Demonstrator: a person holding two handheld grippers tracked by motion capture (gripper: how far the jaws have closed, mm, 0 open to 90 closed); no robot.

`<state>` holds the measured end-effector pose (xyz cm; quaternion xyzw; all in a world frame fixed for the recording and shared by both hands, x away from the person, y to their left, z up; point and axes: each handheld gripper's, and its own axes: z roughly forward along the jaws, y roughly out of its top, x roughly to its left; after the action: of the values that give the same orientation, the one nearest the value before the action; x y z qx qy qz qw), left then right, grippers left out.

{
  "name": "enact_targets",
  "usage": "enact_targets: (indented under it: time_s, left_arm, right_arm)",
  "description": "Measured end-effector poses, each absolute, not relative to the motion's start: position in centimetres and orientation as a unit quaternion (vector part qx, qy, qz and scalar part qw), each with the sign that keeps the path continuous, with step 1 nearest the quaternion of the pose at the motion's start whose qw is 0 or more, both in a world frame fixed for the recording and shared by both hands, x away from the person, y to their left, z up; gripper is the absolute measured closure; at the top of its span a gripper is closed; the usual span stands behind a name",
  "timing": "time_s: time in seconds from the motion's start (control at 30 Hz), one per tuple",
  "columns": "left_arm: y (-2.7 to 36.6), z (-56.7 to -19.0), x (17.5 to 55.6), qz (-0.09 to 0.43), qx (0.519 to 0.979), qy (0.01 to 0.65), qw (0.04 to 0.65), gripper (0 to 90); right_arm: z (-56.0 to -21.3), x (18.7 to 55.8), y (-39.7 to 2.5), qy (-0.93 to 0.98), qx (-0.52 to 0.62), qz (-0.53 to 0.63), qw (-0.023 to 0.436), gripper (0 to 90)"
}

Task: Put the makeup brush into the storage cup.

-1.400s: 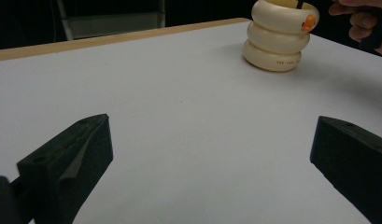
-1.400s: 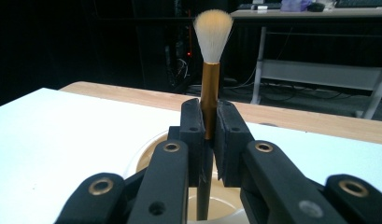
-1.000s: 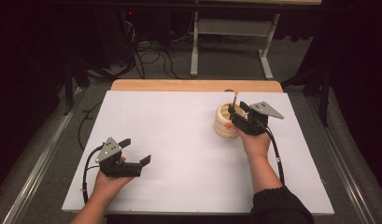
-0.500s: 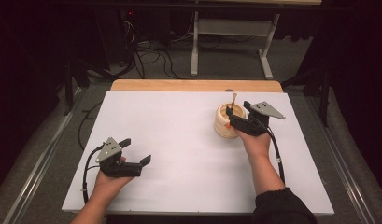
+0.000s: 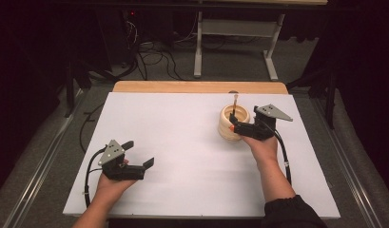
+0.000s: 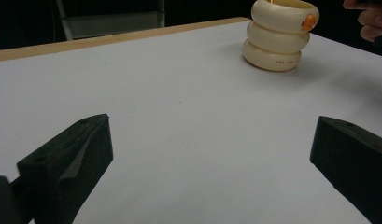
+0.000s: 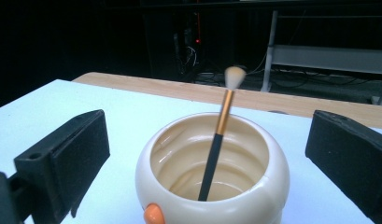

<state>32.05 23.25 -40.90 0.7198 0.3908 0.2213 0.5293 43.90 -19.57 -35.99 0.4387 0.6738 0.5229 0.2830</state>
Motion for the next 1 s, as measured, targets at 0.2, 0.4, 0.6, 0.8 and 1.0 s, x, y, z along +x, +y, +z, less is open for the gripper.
enact_targets:
  time_s: [0.2, 0.4, 0.6, 0.8, 1.0]
  left_arm:
    - [23.2, -40.9, 32.1, 0.221, 0.719, 0.393, 0.529, 0.0]
    - [23.1, -41.0, 32.2, 0.223, 0.723, 0.391, 0.524, 0.0]
    - [22.9, -41.0, 32.3, 0.223, 0.724, 0.392, 0.522, 0.0]
    - [22.8, -41.1, 32.3, 0.223, 0.727, 0.391, 0.518, 0.0]
    - [22.7, -41.1, 32.3, 0.222, 0.727, 0.392, 0.518, 0.1]
  right_arm:
    - [-36.0, 43.4, -19.6, 0.677, 0.432, 0.525, 0.282, 1.0]
    - [-36.1, 42.6, -19.8, 0.677, 0.430, 0.531, 0.275, 1.0]
    - [-36.4, 41.6, -20.2, 0.683, 0.422, 0.531, 0.271, 1.0]
    - [-37.0, 40.3, -20.8, 0.688, 0.415, 0.529, 0.271, 1.0]
    - [-37.5, 38.8, -21.7, 0.689, 0.412, 0.530, 0.273, 1.0]
